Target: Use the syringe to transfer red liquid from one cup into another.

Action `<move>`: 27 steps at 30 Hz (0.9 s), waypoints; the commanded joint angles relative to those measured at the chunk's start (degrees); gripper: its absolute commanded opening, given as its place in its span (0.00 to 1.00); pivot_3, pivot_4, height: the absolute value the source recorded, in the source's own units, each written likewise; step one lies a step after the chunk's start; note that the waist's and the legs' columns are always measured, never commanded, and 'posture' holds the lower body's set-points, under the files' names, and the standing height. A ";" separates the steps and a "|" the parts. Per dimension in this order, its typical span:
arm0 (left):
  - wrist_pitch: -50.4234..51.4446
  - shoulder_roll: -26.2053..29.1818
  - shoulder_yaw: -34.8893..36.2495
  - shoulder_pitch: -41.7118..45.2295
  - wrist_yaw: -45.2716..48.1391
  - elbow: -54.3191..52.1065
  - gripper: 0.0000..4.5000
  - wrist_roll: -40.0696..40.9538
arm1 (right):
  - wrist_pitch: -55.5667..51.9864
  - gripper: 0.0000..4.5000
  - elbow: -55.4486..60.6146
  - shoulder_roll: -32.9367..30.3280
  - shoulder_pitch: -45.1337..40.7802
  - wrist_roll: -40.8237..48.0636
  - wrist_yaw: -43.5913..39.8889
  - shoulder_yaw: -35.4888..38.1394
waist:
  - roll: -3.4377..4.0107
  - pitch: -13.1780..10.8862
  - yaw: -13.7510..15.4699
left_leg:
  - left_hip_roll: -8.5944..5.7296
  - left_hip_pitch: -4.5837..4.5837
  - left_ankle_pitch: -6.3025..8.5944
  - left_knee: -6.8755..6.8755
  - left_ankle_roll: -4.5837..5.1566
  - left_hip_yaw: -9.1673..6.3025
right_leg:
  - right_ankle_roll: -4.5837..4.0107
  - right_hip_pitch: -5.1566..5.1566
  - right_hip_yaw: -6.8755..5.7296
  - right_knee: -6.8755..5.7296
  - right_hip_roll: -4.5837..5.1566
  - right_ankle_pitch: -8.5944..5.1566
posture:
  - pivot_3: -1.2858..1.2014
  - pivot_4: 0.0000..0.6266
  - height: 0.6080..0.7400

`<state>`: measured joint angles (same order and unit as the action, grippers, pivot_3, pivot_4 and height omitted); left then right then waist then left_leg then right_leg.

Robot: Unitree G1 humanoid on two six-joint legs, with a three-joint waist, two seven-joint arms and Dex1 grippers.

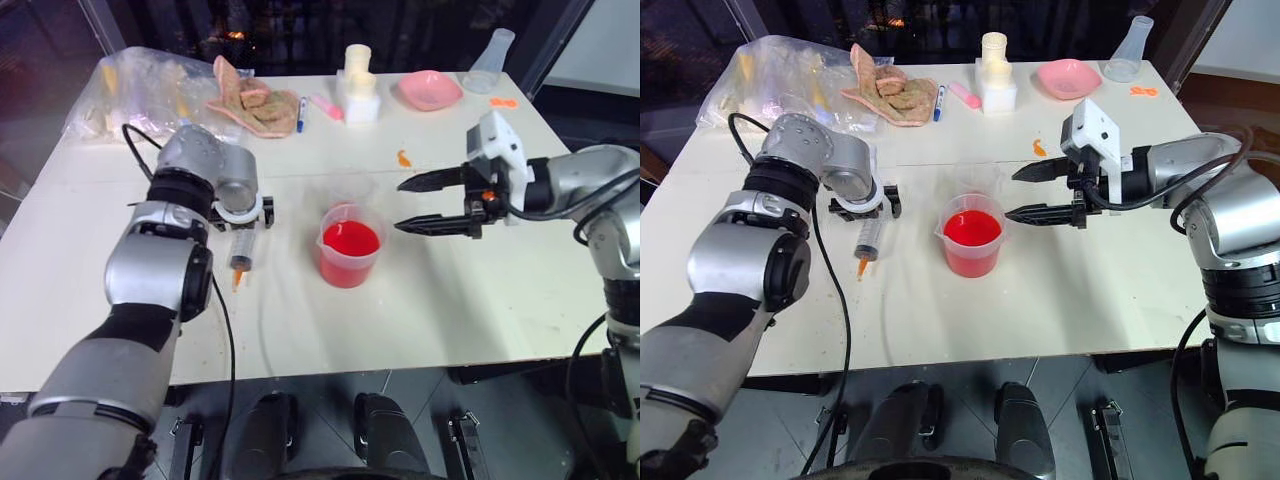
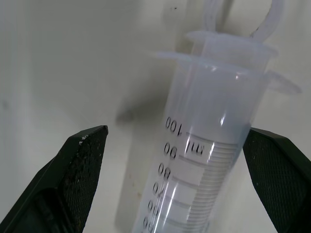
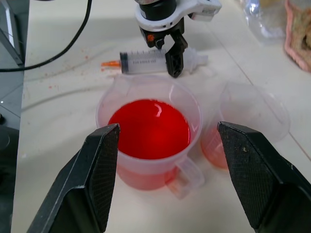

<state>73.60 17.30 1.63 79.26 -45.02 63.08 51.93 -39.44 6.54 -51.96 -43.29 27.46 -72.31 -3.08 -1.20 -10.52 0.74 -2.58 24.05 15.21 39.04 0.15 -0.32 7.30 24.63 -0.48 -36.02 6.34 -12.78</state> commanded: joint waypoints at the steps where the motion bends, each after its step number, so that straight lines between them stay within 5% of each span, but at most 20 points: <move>1: -2.62 -0.66 1.25 1.57 6.15 2.11 1.00 -7.26 | -0.18 0.74 2.06 -1.15 -0.35 1.20 0.42 2.76 | 0.00 0.00 -0.02 | 0.01 0.00 0.00 0.00 0.00 0.00 | 0.01 0.00 0.00 0.00 0.00 0.00 | 0.52 0.24 1.00; 3: -4.52 -1.38 1.74 1.39 9.07 3.39 1.00 -10.84 | -0.27 0.74 2.36 -1.57 -0.05 1.36 0.56 2.81 | 0.01 0.01 0.02 | 0.01 -0.02 0.00 0.00 0.00 0.00 | 0.02 -0.01 0.00 -0.01 0.00 0.01 | 0.52 0.24 1.00; 10: -6.04 -3.31 6.26 1.91 13.71 6.46 0.48 -18.50 | -0.54 0.74 2.85 -2.39 0.38 1.79 1.03 3.10 | 0.01 0.01 -0.01 | 0.11 -0.13 0.00 0.02 0.01 0.00 | 0.09 -0.11 -0.02 -0.03 0.08 0.05 | 0.52 0.24 1.00; 13: -5.46 -3.72 8.76 2.71 14.04 6.72 0.35 -20.17 | -0.70 0.74 2.81 -2.62 0.27 1.99 1.00 3.11 | 0.01 0.02 -0.05 | 0.13 -0.14 0.00 0.02 0.02 0.00 | 0.09 -0.11 -0.02 -0.05 0.08 0.05 | 0.52 0.24 1.00; 20: -5.27 -2.75 11.81 3.71 15.93 -0.45 0.34 -24.14 | 0.02 0.74 1.94 -2.22 -0.35 1.41 1.07 2.88 | -0.03 -0.01 -0.05 | 0.15 -0.13 0.01 0.02 0.02 0.00 | 0.10 -0.10 -0.02 -0.05 0.08 0.06 | 0.52 0.24 1.00; 27: -14.89 0.63 9.31 -6.10 30.21 -39.86 0.34 -25.23 | 1.01 0.74 0.62 -1.80 -0.39 0.90 3.50 4.57 | -0.03 -0.02 -0.17 | 0.21 0.44 -0.02 -0.05 -0.05 0.02 | 0.09 0.53 0.03 -0.08 0.11 0.07 | 0.52 0.24 1.00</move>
<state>62.00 17.96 10.12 73.96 -17.69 30.36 26.06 -39.46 7.09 -53.40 -42.70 28.31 -69.74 -1.60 -1.23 -10.54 0.58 -2.38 24.48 15.20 38.95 0.10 -0.30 7.39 25.17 -0.44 -36.11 6.49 -12.71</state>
